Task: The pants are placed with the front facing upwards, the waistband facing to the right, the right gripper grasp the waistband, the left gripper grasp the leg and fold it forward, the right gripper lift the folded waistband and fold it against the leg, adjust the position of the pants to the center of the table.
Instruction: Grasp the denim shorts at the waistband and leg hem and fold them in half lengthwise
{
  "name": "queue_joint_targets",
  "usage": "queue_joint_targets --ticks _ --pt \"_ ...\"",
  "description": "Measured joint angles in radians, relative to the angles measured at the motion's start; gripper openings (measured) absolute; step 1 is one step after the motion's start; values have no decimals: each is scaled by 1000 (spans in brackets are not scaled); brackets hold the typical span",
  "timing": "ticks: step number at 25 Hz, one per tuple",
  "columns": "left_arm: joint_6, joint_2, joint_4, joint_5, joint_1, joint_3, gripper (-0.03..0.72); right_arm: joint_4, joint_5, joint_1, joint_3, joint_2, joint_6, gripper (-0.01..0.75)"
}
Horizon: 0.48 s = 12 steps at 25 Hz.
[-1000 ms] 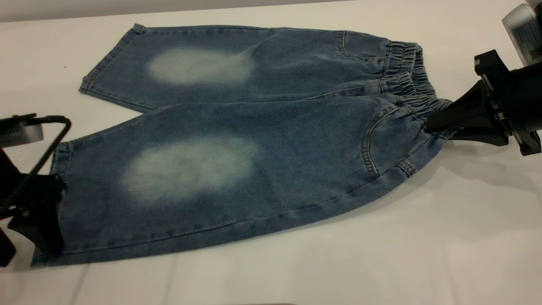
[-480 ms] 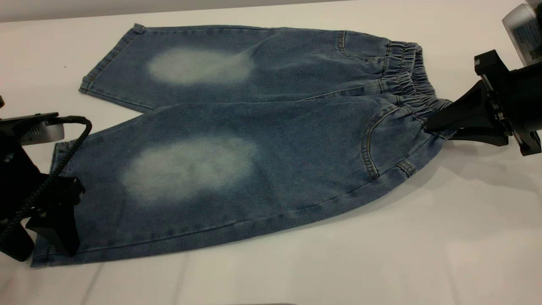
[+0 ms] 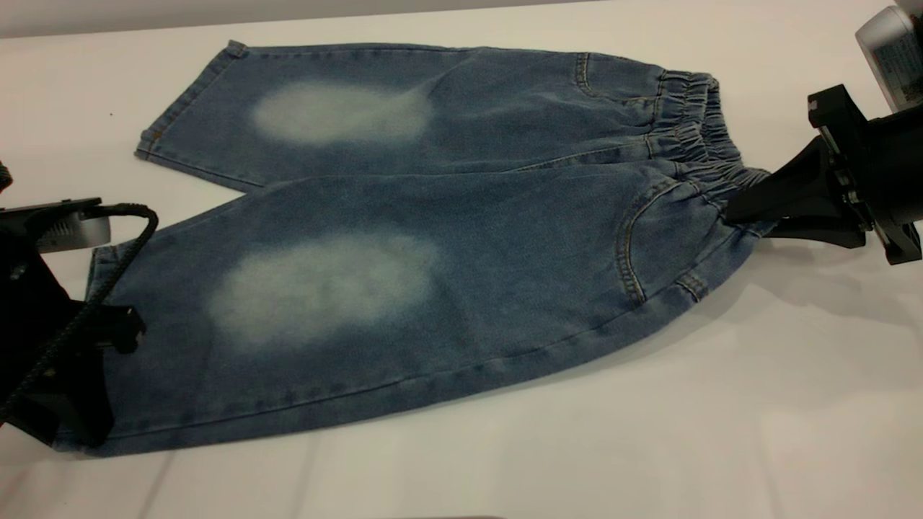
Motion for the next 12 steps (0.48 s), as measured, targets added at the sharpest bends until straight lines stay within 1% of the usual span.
queue_joint_targets --ticks 2,3,7,12 --pt "1 0 -2 0 0 0 76 0 1 0 0 0 0 44" --pt "1 -3 -2 0 0 0 52 0 1 0 0 0 0 44" --pt "3 -35 -2 5 0 0 47 -1 4 0 0 0 -3 43" --pt "10 -192 -1 69 0 0 47 -13 21 0 0 -3 -3 43"
